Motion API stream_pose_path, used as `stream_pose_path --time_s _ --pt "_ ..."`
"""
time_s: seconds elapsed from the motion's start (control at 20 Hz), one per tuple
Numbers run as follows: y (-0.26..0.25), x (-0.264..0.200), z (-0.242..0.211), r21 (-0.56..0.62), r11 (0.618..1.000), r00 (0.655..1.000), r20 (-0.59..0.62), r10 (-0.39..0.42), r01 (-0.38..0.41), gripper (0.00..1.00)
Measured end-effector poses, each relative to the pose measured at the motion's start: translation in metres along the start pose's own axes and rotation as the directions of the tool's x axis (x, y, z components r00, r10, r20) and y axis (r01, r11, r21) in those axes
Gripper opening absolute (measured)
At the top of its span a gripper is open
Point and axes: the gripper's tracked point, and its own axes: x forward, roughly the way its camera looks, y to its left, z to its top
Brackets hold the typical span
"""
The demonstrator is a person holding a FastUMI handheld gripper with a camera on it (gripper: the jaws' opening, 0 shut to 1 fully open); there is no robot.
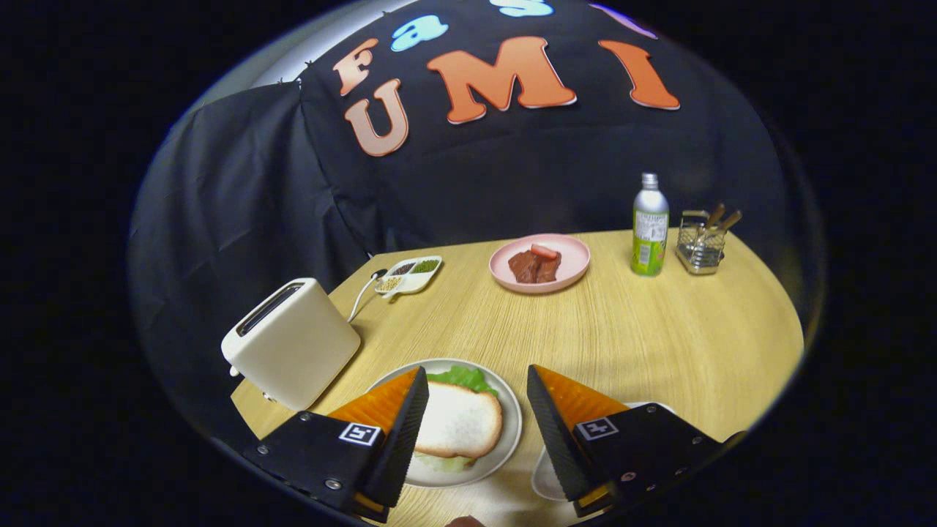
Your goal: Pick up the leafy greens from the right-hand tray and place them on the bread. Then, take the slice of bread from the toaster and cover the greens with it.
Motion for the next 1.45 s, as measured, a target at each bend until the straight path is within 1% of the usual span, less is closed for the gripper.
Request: stream_pose_path --time_s 0.15,0.3,0.5,0.7,0.8,0.85,1.0,1.1,1.2,1.35,1.45 --pt "0.002 -0.018 0.032 -0.033 0.999 0.992 0.121 -0.021 0.025 0.87" --pt "0.0 -0.038 0.062 -0.064 0.996 0.972 0.232 -0.049 0.066 0.9" --pt "-0.008 -0.066 0.099 -0.105 0.978 0.918 0.376 -0.127 0.178 0.92" --pt "-0.005 -0.088 0.122 -0.112 0.965 0.878 0.451 -0.163 0.237 0.93" --pt "-0.004 -0.098 0.134 -0.123 0.951 0.846 0.5 -0.186 0.282 0.95" --pt "0.0 -0.102 0.139 -0.125 0.949 0.833 0.521 -0.186 0.29 0.95" --pt "0.013 -0.114 0.149 -0.131 0.945 0.807 0.564 -0.177 0.299 0.95" --pt "0.013 -0.117 0.155 -0.128 0.938 0.791 0.58 -0.194 0.323 0.95" --pt "0.014 -0.122 0.155 -0.127 0.929 0.788 0.576 -0.216 0.347 0.96" --pt "0.018 -0.128 0.158 -0.131 0.921 0.78 0.582 -0.227 0.366 0.96" --pt "0.017 -0.134 0.16 -0.131 0.913 0.77 0.592 -0.24 0.386 0.96"
